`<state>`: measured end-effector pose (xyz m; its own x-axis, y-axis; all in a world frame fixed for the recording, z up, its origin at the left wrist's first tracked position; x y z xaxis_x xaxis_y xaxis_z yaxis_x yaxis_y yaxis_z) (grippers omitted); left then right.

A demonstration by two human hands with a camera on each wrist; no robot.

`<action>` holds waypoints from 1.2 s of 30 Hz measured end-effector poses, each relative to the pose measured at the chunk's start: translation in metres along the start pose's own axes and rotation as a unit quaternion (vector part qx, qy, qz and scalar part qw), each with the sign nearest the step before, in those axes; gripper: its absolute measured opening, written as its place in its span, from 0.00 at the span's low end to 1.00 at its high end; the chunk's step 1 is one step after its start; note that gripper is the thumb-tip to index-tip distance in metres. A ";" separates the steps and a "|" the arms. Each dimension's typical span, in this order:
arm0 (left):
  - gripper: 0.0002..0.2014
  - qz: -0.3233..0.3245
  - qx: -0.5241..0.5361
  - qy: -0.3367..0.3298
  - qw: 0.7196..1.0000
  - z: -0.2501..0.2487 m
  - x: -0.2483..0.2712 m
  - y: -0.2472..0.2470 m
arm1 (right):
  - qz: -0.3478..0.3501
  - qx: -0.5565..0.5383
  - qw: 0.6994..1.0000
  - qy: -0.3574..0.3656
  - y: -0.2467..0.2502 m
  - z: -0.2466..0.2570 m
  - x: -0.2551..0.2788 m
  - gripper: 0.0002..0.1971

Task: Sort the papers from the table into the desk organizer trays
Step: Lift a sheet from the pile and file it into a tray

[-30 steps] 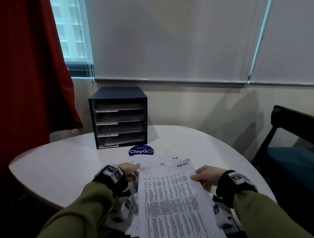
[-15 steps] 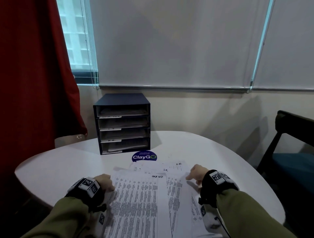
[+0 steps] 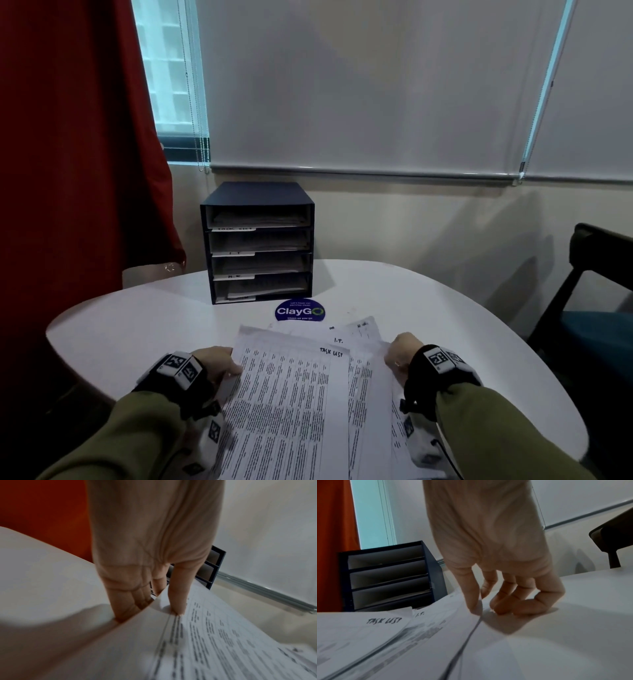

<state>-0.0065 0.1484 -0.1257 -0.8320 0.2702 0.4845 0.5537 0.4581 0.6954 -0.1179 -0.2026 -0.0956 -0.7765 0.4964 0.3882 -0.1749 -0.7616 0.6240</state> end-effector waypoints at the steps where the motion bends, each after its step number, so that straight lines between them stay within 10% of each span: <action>1: 0.14 0.000 0.029 0.000 1.000 0.000 0.001 0.002 | -0.029 0.019 0.999 0.021 0.005 0.002 -0.005 0.04; 5: 0.10 -0.027 0.107 -0.023 0.994 -0.010 0.005 0.015 | -0.068 -0.151 0.980 0.108 0.021 0.020 -0.001 0.10; 10: 0.05 -0.027 0.121 -0.030 0.992 -0.014 0.000 0.013 | 0.073 -0.251 0.952 0.157 -0.007 0.058 0.022 0.13; 26: 0.07 -0.013 0.094 0.009 0.995 0.020 -0.018 0.006 | 0.044 0.089 0.995 -0.006 -0.015 0.007 0.003 0.16; 36: 0.04 -0.005 0.118 -0.001 0.993 0.008 -0.008 0.005 | 0.013 -0.065 0.998 0.006 -0.001 0.004 -0.006 0.15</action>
<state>0.0025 0.1552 -0.1304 -0.8376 0.2664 0.4770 0.5223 0.6466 0.5560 -0.1106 -0.2028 -0.0955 -0.7895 0.4702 0.3944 -0.2301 -0.8226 0.5200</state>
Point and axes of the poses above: each hand's wrist, its own x-axis away from the middle knuckle, its own y-axis out of the back of the hand, z = x × y, the point moved 8 cm from there along -x, towards the middle knuckle, and after that the axes turned 11 degrees about -x, right-handed, at the moved point
